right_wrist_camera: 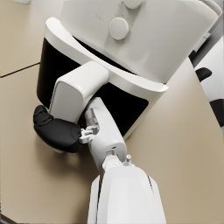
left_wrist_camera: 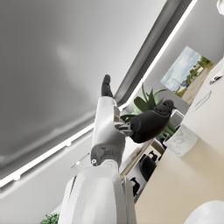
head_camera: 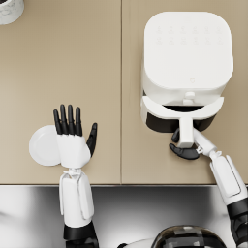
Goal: Pick up the carrot and place it into the air fryer
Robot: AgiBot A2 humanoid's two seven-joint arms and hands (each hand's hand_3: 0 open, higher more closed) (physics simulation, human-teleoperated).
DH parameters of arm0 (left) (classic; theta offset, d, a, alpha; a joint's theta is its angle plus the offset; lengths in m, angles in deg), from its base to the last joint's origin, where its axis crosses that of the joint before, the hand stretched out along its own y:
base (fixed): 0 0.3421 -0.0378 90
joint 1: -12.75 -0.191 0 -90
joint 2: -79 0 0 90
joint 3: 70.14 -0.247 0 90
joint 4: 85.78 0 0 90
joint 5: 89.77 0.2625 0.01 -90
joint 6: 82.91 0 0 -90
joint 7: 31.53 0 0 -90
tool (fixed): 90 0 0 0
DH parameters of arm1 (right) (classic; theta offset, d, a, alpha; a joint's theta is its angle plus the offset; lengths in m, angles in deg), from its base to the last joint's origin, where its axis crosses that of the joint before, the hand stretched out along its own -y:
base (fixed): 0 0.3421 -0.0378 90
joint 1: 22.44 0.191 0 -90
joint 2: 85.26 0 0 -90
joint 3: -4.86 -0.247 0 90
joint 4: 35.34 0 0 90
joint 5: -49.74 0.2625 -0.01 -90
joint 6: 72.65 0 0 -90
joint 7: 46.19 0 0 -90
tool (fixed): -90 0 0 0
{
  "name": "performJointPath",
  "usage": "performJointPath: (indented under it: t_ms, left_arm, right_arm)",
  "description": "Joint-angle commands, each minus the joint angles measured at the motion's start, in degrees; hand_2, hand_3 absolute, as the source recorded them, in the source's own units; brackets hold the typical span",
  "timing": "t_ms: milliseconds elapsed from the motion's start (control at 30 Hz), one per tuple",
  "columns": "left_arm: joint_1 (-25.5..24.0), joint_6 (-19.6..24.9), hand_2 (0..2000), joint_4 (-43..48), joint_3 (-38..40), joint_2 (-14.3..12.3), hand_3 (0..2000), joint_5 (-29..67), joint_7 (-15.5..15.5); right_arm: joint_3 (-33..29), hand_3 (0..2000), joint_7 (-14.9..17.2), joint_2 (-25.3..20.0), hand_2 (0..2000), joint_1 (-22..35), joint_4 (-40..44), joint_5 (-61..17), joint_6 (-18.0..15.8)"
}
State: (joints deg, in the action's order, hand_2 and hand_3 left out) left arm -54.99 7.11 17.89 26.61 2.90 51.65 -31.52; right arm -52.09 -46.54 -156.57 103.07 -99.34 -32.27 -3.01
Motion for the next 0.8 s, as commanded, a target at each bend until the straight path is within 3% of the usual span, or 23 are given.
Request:
performJointPath:
  t_ms: [33,300,433,467,500,800]
  left_arm:
    - [-0.02,0.0,0,0.12,-0.04,0.0,0,0.0,0.0]
    - [-0.02,0.0,0,0.17,0.5,0.08,0,0.0,0.0]
    - [-0.99,0.0,0,0.11,0.6,0.01,0,0.0,0.0]
    - [-0.85,0.0,0,0.41,1.06,0.05,0,0.0,0.0]
    - [-1.24,0.0,0,0.12,0.74,0.01,0,0.0,0.0]
    - [-1.63,0.0,0,0.19,1.0,0.0,0,0.0,0.0]
  right_arm:
    - [-2.44,2000,-0.13,-9.97,2000,11.4,5.74,0.02,-0.18]
    - [-0.68,2000,-0.68,-10.46,2000,12.63,7.53,0.0,0.06]
    - [0.84,2000,-0.89,-11.37,2000,14.85,12.42,0.05,0.35]
    - [1.29,2000,-0.94,-11.01,2000,14.81,11.81,0.05,0.42]
    - [-0.24,2000,-0.91,-4.79,2000,7.97,12.99,0.11,0.26]
    - [0.86,2000,-0.81,-4.25,2000,9.52,13.77,0.27,-1.78]
